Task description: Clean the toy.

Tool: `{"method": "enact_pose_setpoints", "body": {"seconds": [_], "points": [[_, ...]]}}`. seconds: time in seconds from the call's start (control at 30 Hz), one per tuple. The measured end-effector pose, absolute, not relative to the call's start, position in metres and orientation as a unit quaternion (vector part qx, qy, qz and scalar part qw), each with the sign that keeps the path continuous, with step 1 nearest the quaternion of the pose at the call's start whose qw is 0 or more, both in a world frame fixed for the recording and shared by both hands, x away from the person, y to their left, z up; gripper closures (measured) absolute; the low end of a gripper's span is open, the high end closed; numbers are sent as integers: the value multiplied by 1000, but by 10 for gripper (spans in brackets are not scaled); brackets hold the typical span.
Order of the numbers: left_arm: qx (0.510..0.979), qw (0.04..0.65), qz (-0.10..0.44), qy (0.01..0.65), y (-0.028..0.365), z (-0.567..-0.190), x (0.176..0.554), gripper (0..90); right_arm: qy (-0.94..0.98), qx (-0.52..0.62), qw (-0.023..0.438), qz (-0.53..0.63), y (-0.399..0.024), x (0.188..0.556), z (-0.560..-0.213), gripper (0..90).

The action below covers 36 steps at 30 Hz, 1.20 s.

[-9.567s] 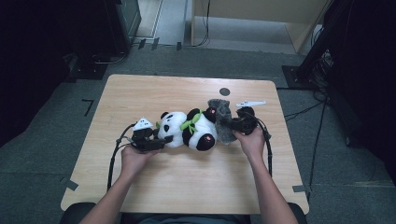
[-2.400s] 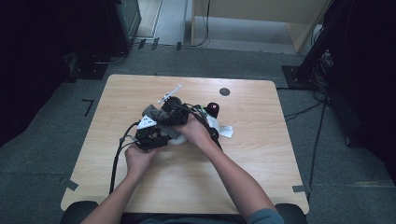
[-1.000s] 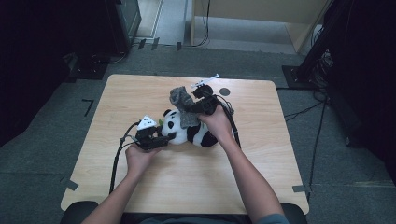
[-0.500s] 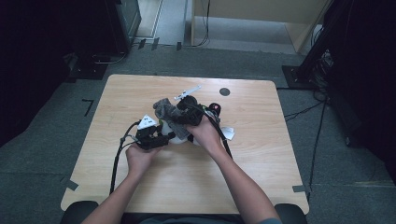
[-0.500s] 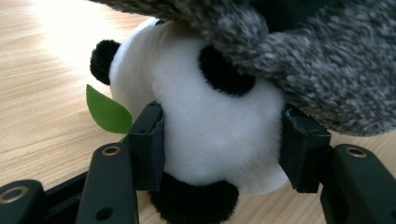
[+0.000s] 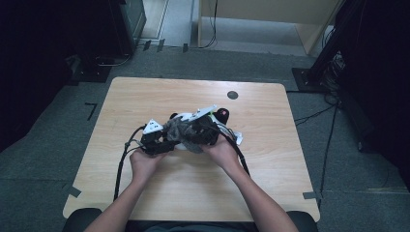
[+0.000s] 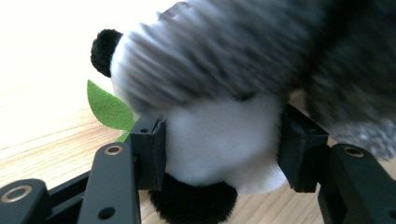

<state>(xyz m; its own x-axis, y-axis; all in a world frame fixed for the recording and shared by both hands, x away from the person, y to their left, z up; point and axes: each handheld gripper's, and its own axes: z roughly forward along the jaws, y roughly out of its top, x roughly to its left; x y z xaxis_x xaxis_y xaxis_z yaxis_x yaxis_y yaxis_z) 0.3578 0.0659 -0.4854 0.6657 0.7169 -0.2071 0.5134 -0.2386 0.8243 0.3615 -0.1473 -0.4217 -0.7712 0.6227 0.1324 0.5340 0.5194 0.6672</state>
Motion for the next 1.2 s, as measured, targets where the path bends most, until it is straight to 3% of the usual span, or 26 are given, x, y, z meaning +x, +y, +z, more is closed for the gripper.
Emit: {"method": "enact_pose_setpoints", "body": {"seconds": [0.6,0.8,1.2], "points": [[783,473,101,391,65,-485,358,439,870,317,96,366,-178,321,-451,814],[788,468,100,387,65,-484,359,449,872,306,135,357,-185,308,-455,814],[788,469,94,389,65,-484,362,457,865,328,138,353,-208,297,-462,814]]}}
